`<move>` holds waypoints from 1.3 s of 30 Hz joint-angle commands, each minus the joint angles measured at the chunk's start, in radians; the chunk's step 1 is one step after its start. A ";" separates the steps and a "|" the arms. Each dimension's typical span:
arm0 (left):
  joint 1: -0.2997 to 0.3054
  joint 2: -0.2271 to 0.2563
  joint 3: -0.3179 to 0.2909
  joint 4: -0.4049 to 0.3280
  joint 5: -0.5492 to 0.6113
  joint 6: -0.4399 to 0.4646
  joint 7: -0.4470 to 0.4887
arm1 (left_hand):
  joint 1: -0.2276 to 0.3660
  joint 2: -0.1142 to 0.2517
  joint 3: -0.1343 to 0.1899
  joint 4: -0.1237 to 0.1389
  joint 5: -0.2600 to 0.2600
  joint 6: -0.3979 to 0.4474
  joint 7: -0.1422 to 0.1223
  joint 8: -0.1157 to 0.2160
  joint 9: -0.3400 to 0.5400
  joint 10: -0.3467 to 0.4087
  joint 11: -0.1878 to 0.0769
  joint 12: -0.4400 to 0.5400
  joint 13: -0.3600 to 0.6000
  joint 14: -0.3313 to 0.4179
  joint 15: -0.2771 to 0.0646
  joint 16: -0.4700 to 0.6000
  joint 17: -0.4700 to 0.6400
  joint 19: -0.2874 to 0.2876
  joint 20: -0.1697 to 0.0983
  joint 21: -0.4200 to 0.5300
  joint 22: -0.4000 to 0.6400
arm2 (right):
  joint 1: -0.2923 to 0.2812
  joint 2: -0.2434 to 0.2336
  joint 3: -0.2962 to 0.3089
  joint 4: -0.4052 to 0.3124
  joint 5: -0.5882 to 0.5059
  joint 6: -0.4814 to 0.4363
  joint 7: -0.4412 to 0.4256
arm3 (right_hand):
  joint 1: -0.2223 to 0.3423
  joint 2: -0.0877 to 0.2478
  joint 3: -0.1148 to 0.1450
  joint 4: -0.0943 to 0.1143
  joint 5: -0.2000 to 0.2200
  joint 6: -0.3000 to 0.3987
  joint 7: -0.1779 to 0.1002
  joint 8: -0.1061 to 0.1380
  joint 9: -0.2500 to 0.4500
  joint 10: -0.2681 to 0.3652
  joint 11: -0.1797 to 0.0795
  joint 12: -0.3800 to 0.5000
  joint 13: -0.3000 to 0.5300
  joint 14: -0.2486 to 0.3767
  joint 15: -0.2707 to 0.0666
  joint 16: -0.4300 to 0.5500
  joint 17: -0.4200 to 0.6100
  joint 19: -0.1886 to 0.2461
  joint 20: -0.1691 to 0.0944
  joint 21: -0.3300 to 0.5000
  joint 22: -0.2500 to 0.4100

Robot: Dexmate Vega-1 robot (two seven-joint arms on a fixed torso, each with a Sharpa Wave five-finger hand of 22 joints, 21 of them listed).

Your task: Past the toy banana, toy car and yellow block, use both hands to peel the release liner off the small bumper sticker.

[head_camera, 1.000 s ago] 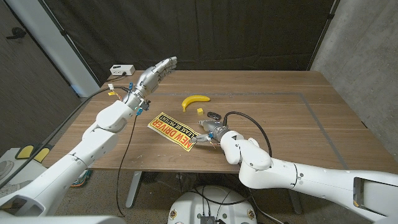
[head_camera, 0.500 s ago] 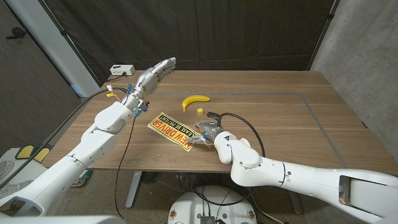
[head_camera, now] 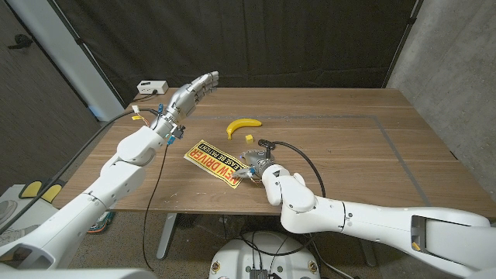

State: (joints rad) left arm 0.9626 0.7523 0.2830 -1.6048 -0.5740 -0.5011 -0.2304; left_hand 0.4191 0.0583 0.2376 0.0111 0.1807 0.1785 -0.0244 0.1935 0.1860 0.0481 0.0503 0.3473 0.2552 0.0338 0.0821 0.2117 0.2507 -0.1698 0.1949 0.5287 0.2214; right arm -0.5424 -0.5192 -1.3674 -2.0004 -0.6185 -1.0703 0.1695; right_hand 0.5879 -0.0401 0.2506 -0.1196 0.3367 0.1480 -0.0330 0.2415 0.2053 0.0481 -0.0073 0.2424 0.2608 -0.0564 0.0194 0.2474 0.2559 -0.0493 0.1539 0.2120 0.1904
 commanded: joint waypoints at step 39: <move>0.046 0.018 -0.019 -0.042 -0.004 0.005 0.019 | -0.005 0.007 0.008 -0.022 -0.003 -0.007 -0.004 0.001 0.001 -0.016 0.010 -0.019 0.000 -0.031 0.001 -0.001 -0.010 -0.015 0.012 -0.008 0.001 | -0.309 0.026 0.159 0.226 -0.347 0.206 -0.542 | 0.861 0.176 -0.066 -0.040 -0.024 0.718 -0.094 0.091 0.026 0.766 -0.143 0.469 0.214 0.853 -0.252 0.681 0.716 0.647 -0.282 0.343 0.089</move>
State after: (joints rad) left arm 0.9962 0.7590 0.2687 -1.6305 -0.5803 -0.5087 -0.2172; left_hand 0.4152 0.0623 0.2452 -0.0036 0.1817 0.1747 -0.0283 0.1934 0.1861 0.0398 0.0584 0.3319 0.2555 0.0119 0.0789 0.2117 0.2413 -0.1751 0.2002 0.5239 0.2213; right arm -0.7513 -0.4957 -1.3115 -1.8118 -0.9491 -0.9957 -0.1317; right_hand 1.4222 0.0956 0.1686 -0.1644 0.3312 0.8422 -0.1330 0.3341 0.2250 0.7794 -0.1437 0.6971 0.4707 0.7955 -0.0890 0.9501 0.9628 0.5750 -0.0537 0.5237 0.2706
